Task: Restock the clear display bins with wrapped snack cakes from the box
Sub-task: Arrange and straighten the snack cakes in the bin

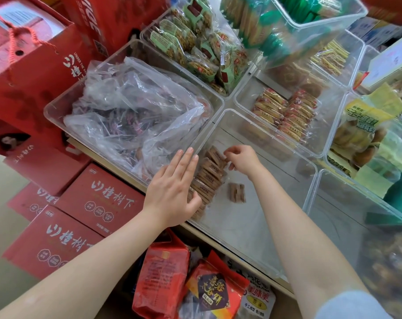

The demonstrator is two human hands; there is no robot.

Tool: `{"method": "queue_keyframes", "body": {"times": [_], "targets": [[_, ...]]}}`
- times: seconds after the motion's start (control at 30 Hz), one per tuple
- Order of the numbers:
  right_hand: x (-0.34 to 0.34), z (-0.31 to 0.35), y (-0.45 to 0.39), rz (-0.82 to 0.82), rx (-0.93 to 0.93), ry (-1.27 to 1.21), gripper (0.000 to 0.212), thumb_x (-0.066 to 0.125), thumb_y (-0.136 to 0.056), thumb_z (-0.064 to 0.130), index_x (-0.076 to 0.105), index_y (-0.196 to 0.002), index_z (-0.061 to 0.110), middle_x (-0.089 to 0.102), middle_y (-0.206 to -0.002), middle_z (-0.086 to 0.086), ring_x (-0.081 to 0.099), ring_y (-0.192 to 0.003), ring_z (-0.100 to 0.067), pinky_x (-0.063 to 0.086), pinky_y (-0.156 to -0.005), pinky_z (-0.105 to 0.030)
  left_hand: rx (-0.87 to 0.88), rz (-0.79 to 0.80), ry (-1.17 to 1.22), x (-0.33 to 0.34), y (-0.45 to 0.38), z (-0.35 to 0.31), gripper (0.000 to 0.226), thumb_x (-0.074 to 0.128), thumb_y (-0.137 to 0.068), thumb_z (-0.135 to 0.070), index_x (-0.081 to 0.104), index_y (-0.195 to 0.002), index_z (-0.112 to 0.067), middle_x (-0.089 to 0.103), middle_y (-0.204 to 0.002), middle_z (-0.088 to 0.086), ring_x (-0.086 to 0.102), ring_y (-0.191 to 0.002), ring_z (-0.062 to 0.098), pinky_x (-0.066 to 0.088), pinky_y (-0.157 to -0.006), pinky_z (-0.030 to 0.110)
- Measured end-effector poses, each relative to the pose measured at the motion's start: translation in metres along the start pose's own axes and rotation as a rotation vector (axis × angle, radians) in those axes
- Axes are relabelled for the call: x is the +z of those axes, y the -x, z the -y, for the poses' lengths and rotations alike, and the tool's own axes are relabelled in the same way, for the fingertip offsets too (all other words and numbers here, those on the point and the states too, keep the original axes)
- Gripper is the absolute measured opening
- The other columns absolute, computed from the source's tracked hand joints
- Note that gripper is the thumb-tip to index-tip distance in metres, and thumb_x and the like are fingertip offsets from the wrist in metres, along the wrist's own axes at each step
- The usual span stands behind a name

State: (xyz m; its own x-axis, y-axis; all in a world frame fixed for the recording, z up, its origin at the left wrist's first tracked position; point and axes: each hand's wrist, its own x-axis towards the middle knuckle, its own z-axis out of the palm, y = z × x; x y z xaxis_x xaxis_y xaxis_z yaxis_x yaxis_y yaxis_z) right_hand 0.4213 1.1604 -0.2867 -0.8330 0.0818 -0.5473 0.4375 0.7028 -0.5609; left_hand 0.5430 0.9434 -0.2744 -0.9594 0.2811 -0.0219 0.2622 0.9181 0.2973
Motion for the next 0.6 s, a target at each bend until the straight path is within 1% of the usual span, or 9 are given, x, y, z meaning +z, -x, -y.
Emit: {"method": "queue_keyframes", "body": {"times": [0.03, 0.1, 0.2, 0.27, 0.37, 0.47, 0.5, 0.53, 0.6], "targets": [[0.001, 0.004, -0.007, -0.006, 0.004, 0.023, 0.017, 0.051, -0.096, 0.011, 0.067, -0.103, 0.011, 0.072, -0.097, -0.014, 0.062, -0.063, -0.018, 0.053, -0.065, -0.030, 0.000, 0.002, 0.001, 0.000, 0.000, 0.000, 0.082, 0.045, -0.085, -0.045, 0.030, -0.157, -0.010, 0.021, -0.166, 0.008, 0.020, -0.154, 0.023, 0.033, -0.117, 0.043], [0.002, 0.009, -0.015, 0.015, 0.018, 0.095, 0.013, 0.056, -0.094, 0.019, 0.066, -0.102, 0.017, 0.071, -0.101, -0.011, 0.065, -0.081, -0.023, 0.054, -0.079, -0.037, 0.001, 0.002, 0.003, -0.001, 0.000, 0.000, 0.082, 0.045, -0.085, -0.045, 0.031, -0.157, -0.010, 0.022, -0.166, 0.008, 0.021, -0.153, 0.024, 0.033, -0.117, 0.043], [0.005, 0.007, -0.012, 0.105, 0.032, 0.190, 0.023, 0.060, -0.094, 0.024, 0.070, -0.113, 0.015, 0.069, -0.105, -0.005, 0.065, -0.099, -0.025, 0.054, -0.087, -0.038, 0.003, 0.005, 0.011, 0.000, 0.000, 0.000, 0.082, 0.046, -0.084, -0.044, 0.032, -0.157, -0.010, 0.023, -0.166, 0.008, 0.023, -0.153, 0.024, 0.035, -0.115, 0.043], [0.008, 0.002, -0.003, 0.150, -0.001, 0.215, 0.027, 0.061, -0.095, 0.021, 0.067, -0.121, 0.015, 0.067, -0.108, -0.005, 0.064, -0.101, -0.025, 0.052, -0.092, -0.039, 0.001, 0.001, 0.020, 0.001, 0.000, 0.000, 0.082, 0.046, -0.084, -0.045, 0.032, -0.157, -0.010, 0.023, -0.166, 0.008, 0.023, -0.153, 0.024, 0.036, -0.115, 0.043], [0.009, -0.007, 0.005, 0.135, -0.044, 0.168, 0.029, 0.061, -0.095, 0.012, 0.066, -0.123, 0.015, 0.064, -0.110, -0.006, 0.063, -0.104, -0.027, 0.049, -0.095, -0.038, 0.006, 0.007, 0.023, 0.001, 0.000, 0.000, 0.082, 0.045, -0.084, -0.045, 0.032, -0.157, -0.009, 0.024, -0.165, 0.009, 0.024, -0.152, 0.024, 0.037, -0.115, 0.044], [0.012, -0.008, 0.007, 0.129, -0.099, 0.122, 0.038, 0.053, -0.095, 0.000, 0.064, -0.127, 0.016, 0.064, -0.121, -0.007, 0.057, -0.110, -0.023, 0.044, -0.093, -0.030, 0.004, 0.031, 0.016, -0.001, 0.000, 0.000, 0.082, 0.045, -0.085, -0.045, 0.032, -0.157, -0.009, 0.023, -0.166, 0.009, 0.023, -0.153, 0.024, 0.036, -0.115, 0.044], [0.015, -0.007, 0.007, 0.139, -0.114, 0.109, 0.041, 0.051, -0.096, 0.000, 0.062, -0.131, 0.017, 0.063, -0.126, -0.007, 0.056, -0.115, -0.023, 0.043, -0.094, -0.028, 0.004, 0.040, 0.013, -0.002, 0.000, -0.001, 0.082, 0.044, -0.085, -0.046, 0.031, -0.157, -0.009, 0.023, -0.166, 0.009, 0.023, -0.153, 0.024, 0.036, -0.115, 0.044], [0.020, -0.006, 0.007, 0.152, -0.118, 0.104, 0.041, 0.050, -0.098, 0.005, 0.059, -0.136, 0.018, 0.061, -0.130, -0.008, 0.055, -0.119, -0.024, 0.042, -0.096, -0.028, 0.005, 0.045, 0.009, -0.002, -0.001, -0.001, 0.082, 0.044, -0.085, -0.046, 0.031, -0.157, -0.009, 0.022, -0.166, 0.008, 0.022, -0.153, 0.024, 0.035, -0.115, 0.044], [0.033, -0.009, 0.007, 0.131, -0.098, 0.132, 0.040, 0.050, -0.102, 0.022, 0.053, -0.142, 0.026, 0.056, -0.130, -0.012, 0.053, -0.123, -0.030, 0.043, -0.104, -0.036, 0.012, 0.054, -0.006, -0.003, -0.001, -0.001, 0.083, 0.044, -0.085, -0.046, 0.030, -0.158, -0.009, 0.020, -0.167, 0.009, 0.019, -0.154, 0.024, 0.032, -0.117, 0.044]]}}
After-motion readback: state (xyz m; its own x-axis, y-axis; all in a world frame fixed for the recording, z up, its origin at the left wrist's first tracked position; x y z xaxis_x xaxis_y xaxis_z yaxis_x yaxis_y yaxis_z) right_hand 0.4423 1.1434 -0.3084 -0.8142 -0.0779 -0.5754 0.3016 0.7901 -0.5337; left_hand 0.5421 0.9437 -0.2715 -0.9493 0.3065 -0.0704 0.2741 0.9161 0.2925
